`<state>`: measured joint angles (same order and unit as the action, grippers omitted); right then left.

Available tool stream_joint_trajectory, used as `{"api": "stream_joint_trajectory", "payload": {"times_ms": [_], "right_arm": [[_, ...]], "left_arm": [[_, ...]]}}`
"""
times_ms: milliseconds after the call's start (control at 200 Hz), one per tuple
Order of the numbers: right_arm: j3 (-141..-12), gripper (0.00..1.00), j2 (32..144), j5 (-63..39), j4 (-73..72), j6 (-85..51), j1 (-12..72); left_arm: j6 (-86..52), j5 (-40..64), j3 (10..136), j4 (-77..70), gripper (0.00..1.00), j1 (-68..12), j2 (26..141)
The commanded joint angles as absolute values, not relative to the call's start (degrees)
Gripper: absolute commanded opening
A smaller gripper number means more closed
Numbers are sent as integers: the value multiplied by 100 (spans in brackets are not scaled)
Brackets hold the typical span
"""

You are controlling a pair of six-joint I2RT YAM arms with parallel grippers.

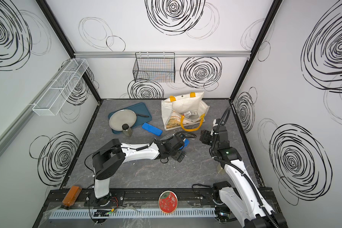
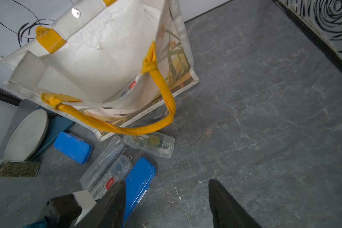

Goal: Put the compass set into the canvas bag
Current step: Pick up the compass set at the center of the board.

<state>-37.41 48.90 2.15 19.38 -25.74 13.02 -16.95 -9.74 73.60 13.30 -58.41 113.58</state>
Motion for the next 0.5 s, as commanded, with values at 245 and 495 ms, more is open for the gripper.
{"api": "stream_joint_trajectory", "payload": {"times_ms": [245,495], "right_arm": [[-3388,70,5001,-45,1536,-2769,1336],[-3309,70,5070,-63,1362,-2703,1336]], "left_arm": [[-1633,-328,8109,2321,95,-5542,11976],[-1611,-245,8350,2691,85,-5448,12208]]}}
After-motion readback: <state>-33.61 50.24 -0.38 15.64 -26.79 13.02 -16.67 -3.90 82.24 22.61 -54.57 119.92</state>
